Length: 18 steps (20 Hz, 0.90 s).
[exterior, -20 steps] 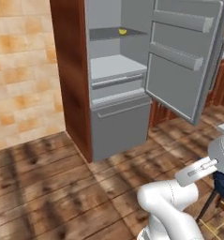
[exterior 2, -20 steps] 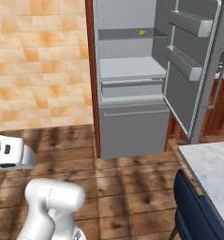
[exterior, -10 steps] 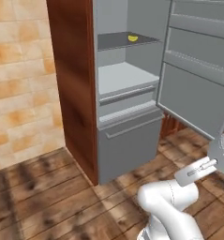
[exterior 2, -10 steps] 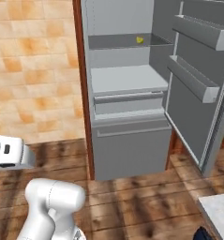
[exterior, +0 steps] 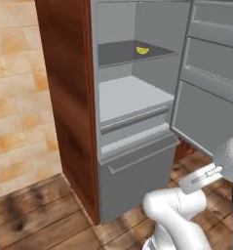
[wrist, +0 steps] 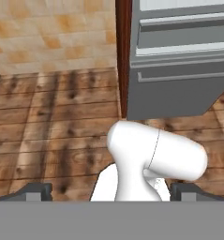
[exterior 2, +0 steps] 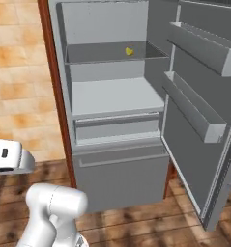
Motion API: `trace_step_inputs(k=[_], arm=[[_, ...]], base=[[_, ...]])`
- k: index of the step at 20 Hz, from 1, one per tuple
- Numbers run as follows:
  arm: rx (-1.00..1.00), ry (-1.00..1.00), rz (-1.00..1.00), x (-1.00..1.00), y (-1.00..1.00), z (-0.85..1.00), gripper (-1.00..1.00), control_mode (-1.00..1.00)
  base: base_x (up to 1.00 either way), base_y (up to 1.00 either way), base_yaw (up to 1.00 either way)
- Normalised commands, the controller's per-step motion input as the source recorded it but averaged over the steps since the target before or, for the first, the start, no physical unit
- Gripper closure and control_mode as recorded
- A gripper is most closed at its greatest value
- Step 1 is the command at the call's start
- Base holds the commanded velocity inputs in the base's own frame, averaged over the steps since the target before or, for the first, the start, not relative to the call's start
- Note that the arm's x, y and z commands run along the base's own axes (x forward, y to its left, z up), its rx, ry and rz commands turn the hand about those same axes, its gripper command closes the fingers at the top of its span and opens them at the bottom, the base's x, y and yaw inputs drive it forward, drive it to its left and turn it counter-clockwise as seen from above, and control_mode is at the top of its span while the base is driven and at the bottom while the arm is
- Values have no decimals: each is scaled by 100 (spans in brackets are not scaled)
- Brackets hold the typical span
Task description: Grab the lemon wedges from the fridge, place them in the blender, close the lid, and turn on the blender to create a marinade.
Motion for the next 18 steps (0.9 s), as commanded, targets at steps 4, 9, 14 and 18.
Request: trace_step_inputs(k=[4,9,14,18], arm=[[0,0,0,0,0,0,-100,100],[0,0,0,0,0,0,-100,100],[0,0,0,0,0,0,-100,100],[0,0,0,0,0,0,-100,100]], base=[[100,-67,0],[99,-53,0],[53,-10,3],[0,1,0]])
